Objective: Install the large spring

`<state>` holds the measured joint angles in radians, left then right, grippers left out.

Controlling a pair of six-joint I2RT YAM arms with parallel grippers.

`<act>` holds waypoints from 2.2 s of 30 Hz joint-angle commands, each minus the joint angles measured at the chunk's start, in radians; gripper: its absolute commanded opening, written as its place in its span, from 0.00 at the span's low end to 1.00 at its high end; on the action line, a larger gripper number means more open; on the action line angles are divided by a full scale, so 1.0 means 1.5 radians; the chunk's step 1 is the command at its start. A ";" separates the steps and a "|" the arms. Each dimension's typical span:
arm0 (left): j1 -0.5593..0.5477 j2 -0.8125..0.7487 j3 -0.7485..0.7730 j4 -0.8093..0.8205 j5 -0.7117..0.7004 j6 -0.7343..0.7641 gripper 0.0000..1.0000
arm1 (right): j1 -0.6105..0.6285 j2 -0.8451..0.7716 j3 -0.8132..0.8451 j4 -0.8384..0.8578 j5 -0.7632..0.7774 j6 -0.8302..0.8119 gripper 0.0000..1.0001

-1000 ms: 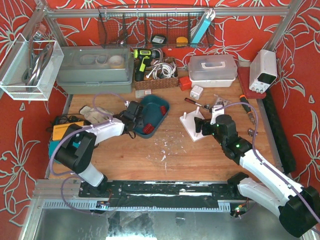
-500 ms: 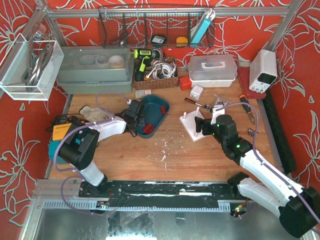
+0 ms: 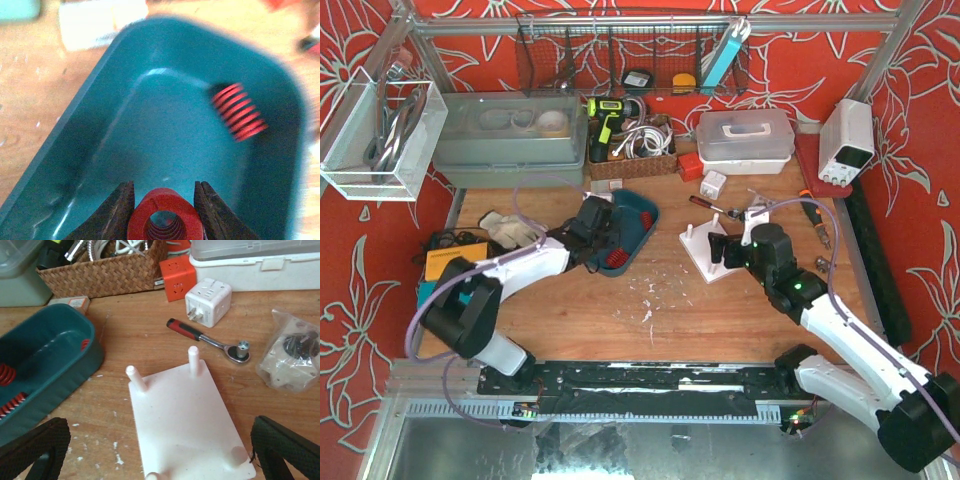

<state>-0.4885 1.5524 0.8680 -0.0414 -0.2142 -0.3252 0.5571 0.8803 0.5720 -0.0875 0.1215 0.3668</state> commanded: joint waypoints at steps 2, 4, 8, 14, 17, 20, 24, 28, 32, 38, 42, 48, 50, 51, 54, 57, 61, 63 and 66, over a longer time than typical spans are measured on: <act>-0.051 -0.141 0.003 0.111 0.017 0.006 0.00 | 0.004 -0.008 0.116 -0.145 -0.045 0.138 0.99; -0.075 -0.190 -0.032 0.173 0.015 0.005 0.00 | 0.005 -0.023 0.123 -0.141 -0.089 0.239 0.99; -0.125 -0.283 -0.107 0.314 0.012 0.028 0.00 | 0.006 -0.027 0.107 -0.047 -0.176 0.416 0.99; -0.202 -0.322 -0.189 0.479 -0.005 0.156 0.00 | 0.036 0.031 0.109 0.116 -0.240 0.595 0.75; -0.224 -0.318 -0.227 0.558 0.000 0.192 0.00 | 0.079 0.057 0.088 0.216 -0.220 0.673 0.65; -0.234 -0.305 -0.233 0.597 -0.002 0.206 0.00 | 0.124 0.084 0.088 0.253 -0.195 0.727 0.65; -0.239 -0.291 -0.230 0.632 -0.002 0.215 0.00 | 0.170 0.109 0.075 0.295 -0.155 0.791 0.70; -0.245 -0.289 -0.225 0.660 0.002 0.214 0.00 | 0.195 0.143 0.063 0.343 -0.126 0.845 0.71; -0.250 -0.290 -0.224 0.676 0.006 0.214 0.00 | 0.214 0.171 0.067 0.405 -0.109 0.872 0.71; -0.254 -0.289 -0.234 0.694 0.016 0.211 0.00 | 0.243 0.197 0.083 0.471 -0.088 0.894 0.70; -0.255 -0.295 -0.251 0.712 0.027 0.203 0.00 | 0.248 0.204 0.091 0.490 -0.078 0.901 0.70; -0.255 -0.310 -0.268 0.722 0.042 0.192 0.00 | 0.249 0.214 0.082 0.550 -0.061 0.919 0.66; -0.255 -0.306 -0.274 0.726 0.043 0.191 0.00 | 0.250 0.214 0.088 0.556 -0.059 0.918 0.61; -0.255 -0.303 -0.276 0.727 0.043 0.190 0.00 | 0.249 0.215 0.089 0.561 -0.059 0.917 0.57; -0.255 -0.295 -0.281 0.727 0.039 0.191 0.00 | 0.250 0.211 0.085 0.581 -0.053 0.905 0.39; -0.256 -0.294 -0.289 0.728 0.035 0.194 0.00 | 0.249 0.197 0.073 0.581 -0.036 0.888 0.29; -0.255 -0.304 -0.303 0.709 0.016 0.198 0.00 | 0.249 0.166 0.049 0.607 -0.002 0.831 0.11; -0.255 -0.306 -0.302 0.672 -0.007 0.196 0.00 | 0.248 0.143 0.053 0.589 0.002 0.770 0.00; -0.253 -0.311 -0.294 0.613 -0.020 0.175 0.23 | 0.248 0.100 0.072 0.506 0.008 0.674 0.00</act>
<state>-0.8833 1.1069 0.4351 1.0187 -0.1417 -0.0448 0.9379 1.1469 0.6399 0.6613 0.0418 1.5826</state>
